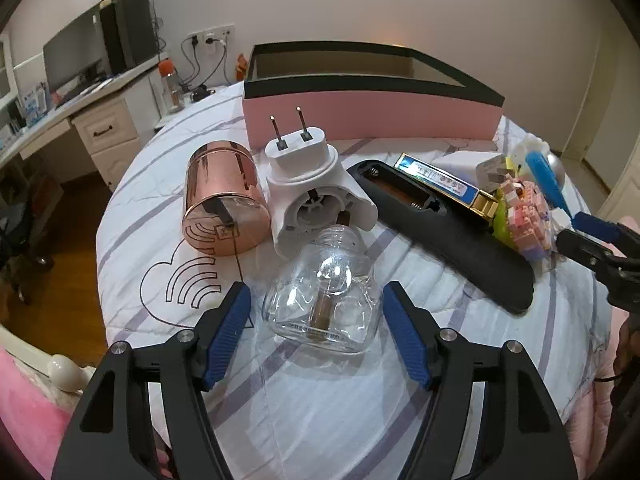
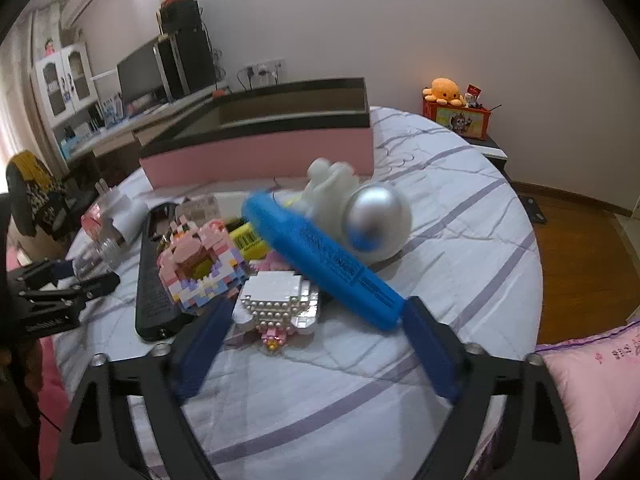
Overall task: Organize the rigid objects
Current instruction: 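Grasp the clear glass jar with the left gripper while the right grasps the brick figure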
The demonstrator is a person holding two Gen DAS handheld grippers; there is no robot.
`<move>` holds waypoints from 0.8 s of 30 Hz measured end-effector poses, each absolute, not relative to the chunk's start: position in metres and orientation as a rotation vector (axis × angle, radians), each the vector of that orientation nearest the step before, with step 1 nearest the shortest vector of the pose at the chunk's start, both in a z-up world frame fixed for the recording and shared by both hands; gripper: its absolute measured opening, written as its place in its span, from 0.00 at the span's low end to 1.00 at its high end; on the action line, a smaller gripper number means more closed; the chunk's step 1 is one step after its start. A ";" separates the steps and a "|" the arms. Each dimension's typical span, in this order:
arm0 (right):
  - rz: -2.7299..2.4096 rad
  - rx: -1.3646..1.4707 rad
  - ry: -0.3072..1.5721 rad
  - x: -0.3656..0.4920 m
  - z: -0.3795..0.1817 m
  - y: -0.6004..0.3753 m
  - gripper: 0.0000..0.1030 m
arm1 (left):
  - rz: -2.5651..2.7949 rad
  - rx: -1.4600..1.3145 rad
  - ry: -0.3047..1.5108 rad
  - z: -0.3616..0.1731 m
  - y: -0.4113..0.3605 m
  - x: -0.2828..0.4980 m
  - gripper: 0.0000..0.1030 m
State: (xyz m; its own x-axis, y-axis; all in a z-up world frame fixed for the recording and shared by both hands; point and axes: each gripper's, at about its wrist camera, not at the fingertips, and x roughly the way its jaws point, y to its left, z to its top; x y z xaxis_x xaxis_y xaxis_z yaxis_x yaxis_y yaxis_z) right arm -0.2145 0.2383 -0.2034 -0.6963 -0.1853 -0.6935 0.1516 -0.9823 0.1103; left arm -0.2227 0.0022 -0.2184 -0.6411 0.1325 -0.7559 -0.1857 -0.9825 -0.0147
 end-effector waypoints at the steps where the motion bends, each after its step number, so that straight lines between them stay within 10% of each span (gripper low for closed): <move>1: -2.737 1.123 -0.058 -0.214 -0.203 0.235 0.78 | 2.699 -1.221 0.109 -0.219 0.003 -0.221 0.68; 24: -2.765 1.188 0.106 -0.225 -0.211 0.218 0.54 | 2.675 -1.132 0.107 -0.219 -0.004 -0.216 0.65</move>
State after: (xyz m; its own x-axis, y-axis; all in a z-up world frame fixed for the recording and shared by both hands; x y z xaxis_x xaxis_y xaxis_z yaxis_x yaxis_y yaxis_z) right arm -0.2252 0.2178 -0.2114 -0.6814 -0.0920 -0.7261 0.1475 -0.9890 -0.0131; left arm -0.2161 -0.0041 -0.2195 -0.6732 0.1865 -0.7155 -0.2429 -0.9697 -0.0243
